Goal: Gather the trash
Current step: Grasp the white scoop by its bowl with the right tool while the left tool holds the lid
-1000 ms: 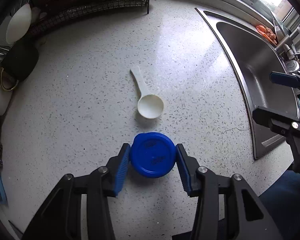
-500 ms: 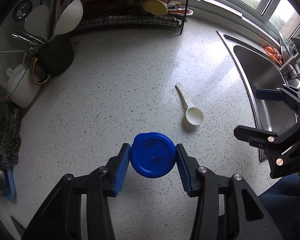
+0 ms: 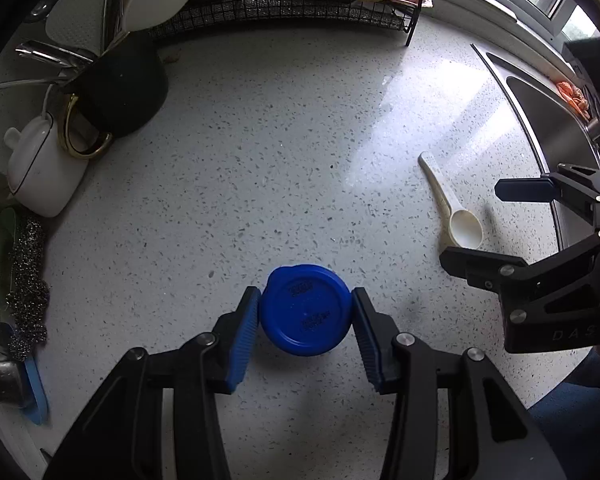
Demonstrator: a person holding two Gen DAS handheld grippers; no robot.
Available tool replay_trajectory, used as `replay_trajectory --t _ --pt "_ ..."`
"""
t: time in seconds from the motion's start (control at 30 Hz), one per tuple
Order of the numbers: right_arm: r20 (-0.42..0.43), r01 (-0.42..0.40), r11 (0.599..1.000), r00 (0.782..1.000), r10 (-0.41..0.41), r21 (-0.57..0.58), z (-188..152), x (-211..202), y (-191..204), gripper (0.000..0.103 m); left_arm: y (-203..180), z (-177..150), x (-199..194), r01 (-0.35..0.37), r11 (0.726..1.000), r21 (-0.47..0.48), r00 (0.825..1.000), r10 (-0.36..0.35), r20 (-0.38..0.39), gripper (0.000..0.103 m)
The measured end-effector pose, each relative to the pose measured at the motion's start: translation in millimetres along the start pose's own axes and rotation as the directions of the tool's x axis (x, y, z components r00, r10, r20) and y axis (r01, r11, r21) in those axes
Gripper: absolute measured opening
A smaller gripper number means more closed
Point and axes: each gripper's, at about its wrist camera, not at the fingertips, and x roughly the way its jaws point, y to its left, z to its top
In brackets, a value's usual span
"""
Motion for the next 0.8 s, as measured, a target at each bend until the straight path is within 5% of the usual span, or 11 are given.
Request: replay_trajectory --t 0.3,0.57,0.8 --pt "-0.031 0.040 0.998 0.999 -0.041 -0.039 24 25 19 0.069 3 2 10 0.013 1.000 -0.004 1.000 -0.013 -0.013 0.043" --pt "-0.013 0.048 0.997 0.999 -0.049 -0.060 18 25 18 0.030 5 -2 9 0.009 1.000 -0.014 1.000 -0.010 -0.021 0.043" --pt "0.002 0.013 0.999 1.000 -0.013 -0.051 7 20 12 0.029 -21 -4 0 0.000 1.000 0.002 1.000 0.000 -0.007 0.043"
